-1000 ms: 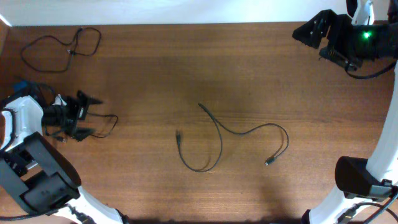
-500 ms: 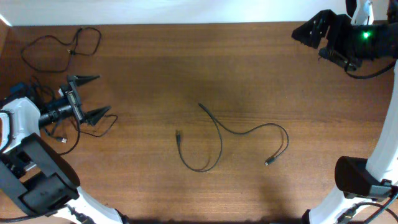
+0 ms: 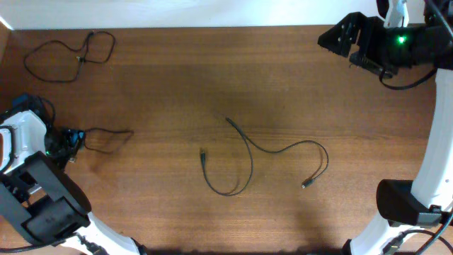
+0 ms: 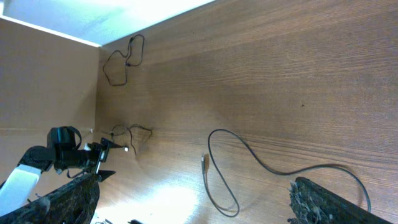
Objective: Untangle cables
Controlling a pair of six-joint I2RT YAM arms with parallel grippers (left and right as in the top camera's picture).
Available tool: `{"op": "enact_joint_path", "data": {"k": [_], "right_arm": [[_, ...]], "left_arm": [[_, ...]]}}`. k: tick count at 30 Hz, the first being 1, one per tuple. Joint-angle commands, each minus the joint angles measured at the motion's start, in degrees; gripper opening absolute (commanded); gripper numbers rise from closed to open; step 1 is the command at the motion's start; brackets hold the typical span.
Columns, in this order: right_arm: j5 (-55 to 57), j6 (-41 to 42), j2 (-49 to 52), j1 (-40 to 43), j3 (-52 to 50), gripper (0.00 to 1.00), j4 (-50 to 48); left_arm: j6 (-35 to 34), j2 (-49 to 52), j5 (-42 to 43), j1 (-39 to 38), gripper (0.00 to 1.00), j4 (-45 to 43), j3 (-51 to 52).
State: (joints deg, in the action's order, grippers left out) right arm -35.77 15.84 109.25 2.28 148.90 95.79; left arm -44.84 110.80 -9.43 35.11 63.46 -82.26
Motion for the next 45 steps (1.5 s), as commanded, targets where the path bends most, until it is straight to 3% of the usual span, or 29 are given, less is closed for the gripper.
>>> {"op": "enact_joint_path", "data": {"k": [1,3,8,10,13,18,22,33,37,42,45], "right_arm": [[0.5,-0.85,-0.11,-0.46,-0.24,0.98,-0.26],[0.5,-0.85,-0.11,-0.46,-0.24,0.98,-0.74],[0.5,-0.83,-0.11,-0.46,-0.24,0.98,-1.75],[0.5,-0.83,-0.11,-0.46,-0.24,0.98,-1.75],[0.5,-0.85,-0.11,-0.46,-0.24,0.98,-1.64],[0.5,-0.85,-0.11,-0.46,-0.24,0.98,-0.79],[0.5,-0.85,-0.11,-0.46,-0.24,0.98,-0.7],[0.5,-0.87,-0.11,-0.46,-0.24,0.98,-0.48],[0.5,-0.85,-0.11,-0.46,-0.24,0.98,-0.59],[0.5,-0.85,-0.11,-0.46,-0.24,0.98,-0.59],[0.5,-0.85,-0.11,-0.46,-0.24,0.98,-0.59]], "left_arm": [[-0.96,-0.66,-13.53,-1.42,0.99,0.07,-1.22],[-0.96,-1.66,-18.8,-2.75,0.99,1.05,-2.19],[0.04,-4.63,-17.27,-6.8,0.99,1.68,-6.75],[7.72,-5.97,-0.87,-9.16,0.99,1.46,-10.05],[8.04,-5.64,18.64,-9.46,0.99,-0.35,-10.36],[9.75,-2.91,35.87,-8.7,0.99,0.7,-10.36],[24.72,1.25,58.23,-8.7,0.99,2.03,-10.36],[32.61,6.62,94.27,-8.7,0.99,4.94,-10.36],[34.67,6.62,99.65,-8.7,0.99,0.83,-10.36],[32.26,6.62,99.62,-8.39,0.99,-6.47,-10.49],[25.81,6.6,99.65,-7.04,0.99,-16.48,-10.49]]}}
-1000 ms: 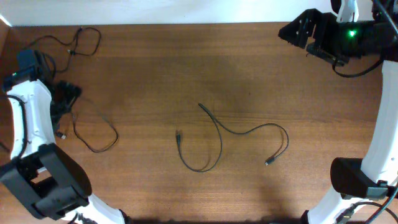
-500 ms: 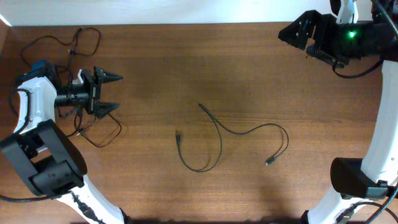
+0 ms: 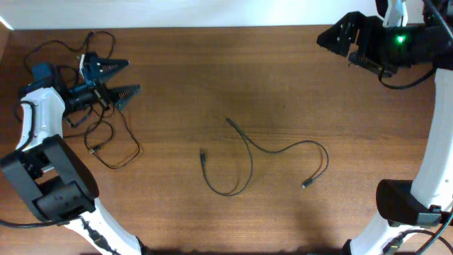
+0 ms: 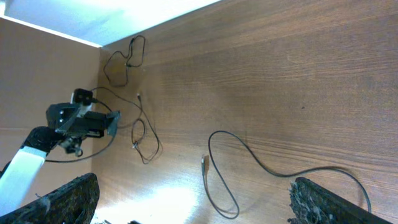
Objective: Untangle cables
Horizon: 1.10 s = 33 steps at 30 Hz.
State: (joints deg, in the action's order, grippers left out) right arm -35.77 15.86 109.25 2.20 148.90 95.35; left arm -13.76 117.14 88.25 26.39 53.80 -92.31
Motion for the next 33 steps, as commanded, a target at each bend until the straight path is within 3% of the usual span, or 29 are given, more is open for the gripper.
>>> {"op": "enact_joint_path", "data": {"k": [1,3,5,7,10,13,22,25,28,31,33], "right_arm": [[0.5,-0.87,-0.13,-0.37,-0.24,0.98,-0.11],[0.5,-0.9,-0.11,-0.37,-0.24,0.98,0.02],[0.5,-0.87,-0.11,-0.37,-0.24,0.98,-0.04],[0.5,-0.87,-0.11,-0.37,-0.24,0.98,-0.28],[0.5,-0.87,-0.11,-0.37,-0.24,0.98,-1.09],[0.5,-0.87,-0.11,-0.37,-0.24,0.98,-1.09],[0.52,-0.87,-0.11,-0.37,-0.24,0.98,-1.53],[0.52,-0.87,-0.11,-0.37,-0.24,0.98,-1.53],[0.52,-0.87,-0.11,-0.37,-0.24,0.98,-1.4],[1.55,-0.87,-0.11,-0.37,-0.24,0.98,-1.27],[2.23,-0.87,-0.11,-0.37,-0.24,0.98,-1.29]], "left_arm": [[-8.72,0.28,1.97,2.38,0.99,-10.86,-0.44],[-20.7,0.28,1.95,4.09,0.99,-14.93,-0.44],[-29.97,0.09,1.97,5.46,0.99,-11.8,-0.44],[-29.92,-0.28,1.95,5.7,0.99,-13.99,-0.44],[-32.65,0.61,1.97,6.19,0.99,-30.4,-0.44],[-36.3,0.11,1.95,5.46,0.99,-24.44,-0.44],[-15.63,0.11,1.36,-0.22,0.99,-22.45,-0.42],[-13.51,0.11,-8.81,-1.84,0.99,-17.94,-0.42],[-12.09,0.09,-30.97,-3.17,0.99,-11.34,-0.42],[-4.68,-0.11,-36.13,-4.11,0.99,-7.58,-0.44],[-4.11,-1.99,-42.03,-4.28,0.99,-6.47,-0.72]]}}
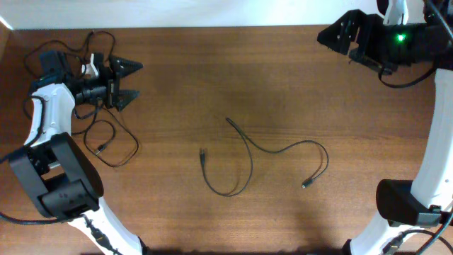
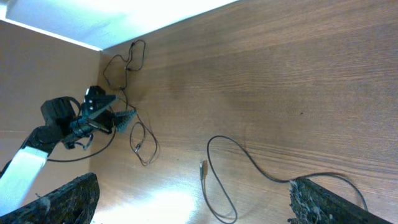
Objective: Untangle cables
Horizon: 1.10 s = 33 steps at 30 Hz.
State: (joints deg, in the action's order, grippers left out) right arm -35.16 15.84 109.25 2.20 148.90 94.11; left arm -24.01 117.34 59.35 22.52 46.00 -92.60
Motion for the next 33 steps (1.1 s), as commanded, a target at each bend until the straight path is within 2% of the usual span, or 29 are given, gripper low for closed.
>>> {"op": "enact_joint_path", "data": {"k": [1,4,7,11,13,20,25,29,33], "right_arm": [[1.62,-0.85,-0.09,-0.37,-0.24,0.98,-0.04],[1.62,-0.85,-0.02,-0.37,-0.24,0.98,-0.04],[1.62,-0.85,0.15,-0.37,-0.24,0.98,-0.09],[1.6,-0.85,0.87,-0.59,-0.24,0.98,-0.02],[1.57,-0.85,1.14,-1.18,-0.24,0.98,0.02],[1.86,-0.85,2.03,-5.22,-0.24,0.98,-0.13],[2.89,-0.83,2.14,-6.43,-0.24,0.98,-0.11],[2.89,-0.83,2.16,-6.43,-0.24,0.98,-0.31],[2.89,-0.83,2.38,-6.43,-0.24,0.98,-0.48]], "left_arm": [[6.14,-3.54,-17.46,-0.42,0.99,2.32,-0.79],[6.12,-9.92,-35.12,-0.85,0.99,7.15,-2.97],[6.08,-16.09,-48.33,-1.86,0.99,8.98,-4.0],[5.25,-18.69,-59.69,-2.4,0.99,11.87,-3.93],[1.2,-17.14,-64.57,-2.4,0.99,13.27,-3.45],[-0.02,-7.5,-65.66,-2.62,0.99,10.25,-2.89],[-0.87,-1.29,-65.66,-2.38,0.89,7.23,-2.89],[-1.6,2.27,-64.59,-2.51,0.77,5.42,-2.89],[-2.29,5.77,-64.57,-2.64,0.76,3.48,-2.89]]}}
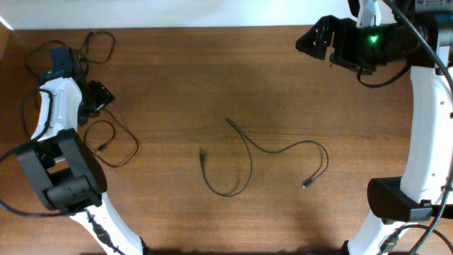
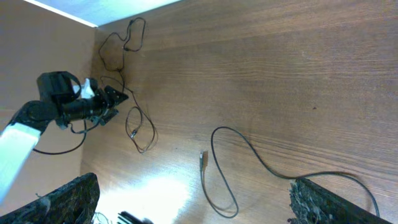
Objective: Untangle cables
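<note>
Three thin black cables lie apart on the brown table. One long cable [image 1: 249,152] curls across the middle and also shows in the right wrist view [image 2: 249,155]. A second cable [image 1: 92,46] is bunched at the far left corner. A third cable [image 1: 117,145] lies in a loop at the left. My left gripper [image 1: 99,94] hangs just above that loop's upper end; its jaws cannot be made out. My right gripper [image 2: 193,208] is open and empty, high over the far right of the table.
The table's left edge [image 1: 6,49] and a pale wall run close behind the left arm. The right arm's base [image 1: 403,202] stands at the near right. Bare wood separates the middle cable from the two at the left.
My left gripper was open and pointing right beside the corner cable; now it is drawn back to the left and turned. The right arm has shifted a little left. No cable has moved.
At first my left gripper was low at the left edge with a small cable loop at its tip. Then it stood open nearer the far corner, that cable lying spread in a wider loop below it. It stayed open there, then pulled back and turned.
</note>
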Controlling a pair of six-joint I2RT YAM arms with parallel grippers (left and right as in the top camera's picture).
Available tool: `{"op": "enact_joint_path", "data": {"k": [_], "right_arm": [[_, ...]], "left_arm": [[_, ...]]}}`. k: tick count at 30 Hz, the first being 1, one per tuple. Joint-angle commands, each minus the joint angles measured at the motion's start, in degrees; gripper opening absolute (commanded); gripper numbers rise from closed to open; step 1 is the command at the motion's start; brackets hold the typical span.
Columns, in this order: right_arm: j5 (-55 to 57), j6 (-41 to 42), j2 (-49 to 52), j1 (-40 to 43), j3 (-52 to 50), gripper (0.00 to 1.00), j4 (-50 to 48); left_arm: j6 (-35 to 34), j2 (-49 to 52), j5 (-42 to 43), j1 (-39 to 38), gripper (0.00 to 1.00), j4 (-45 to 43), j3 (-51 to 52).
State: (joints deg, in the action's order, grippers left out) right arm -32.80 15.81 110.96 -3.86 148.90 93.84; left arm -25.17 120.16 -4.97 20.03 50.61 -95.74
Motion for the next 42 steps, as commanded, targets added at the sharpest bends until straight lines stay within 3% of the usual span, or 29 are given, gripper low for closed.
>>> {"op": "enact_joint_path", "data": {"k": [1,7,12,18,31,34,35,37,42], "right_arm": [[0.52,-0.81,0.79,-0.37,-0.24,0.98,-0.2],[0.52,-0.81,1.73,-0.37,-0.24,0.98,-0.22],[0.5,-0.81,2.91,-0.37,-0.24,0.98,-0.22],[0.5,-0.81,2.99,-0.37,-0.24,0.98,-0.68],[0.52,-0.81,2.99,-0.37,-0.24,0.98,-0.66],[0.52,-0.81,2.99,-0.37,-0.24,0.98,-0.68],[0.52,-0.81,2.99,-0.37,-0.24,0.98,-0.68],[0.52,-0.81,2.99,-0.37,-0.24,0.98,-0.68],[0.52,-0.81,2.99,-0.37,-0.24,0.98,-0.63]], "left_arm": [[-1.14,3.8,-0.24,-0.17,0.75,-1.75,0.26],[-0.9,5.79,-0.68,-0.17,0.67,-4.37,0.26],[-0.68,5.9,-1.99,-0.17,0.54,-6.01,0.26],[0.55,6.6,-4.9,-0.55,0.57,-6.03,0.31],[0.37,10.23,-2.78,-0.5,0.46,-6.27,0.28],[0.39,10.19,-2.78,-0.5,0.34,-6.29,-0.98],[0.39,10.08,-2.78,-0.48,0.18,-5.64,-1.99],[0.39,10.01,-2.8,-0.48,0.01,-3.28,-4.85],[0.37,10.01,-2.78,-0.48,0.0,8.2,-16.83]]}}
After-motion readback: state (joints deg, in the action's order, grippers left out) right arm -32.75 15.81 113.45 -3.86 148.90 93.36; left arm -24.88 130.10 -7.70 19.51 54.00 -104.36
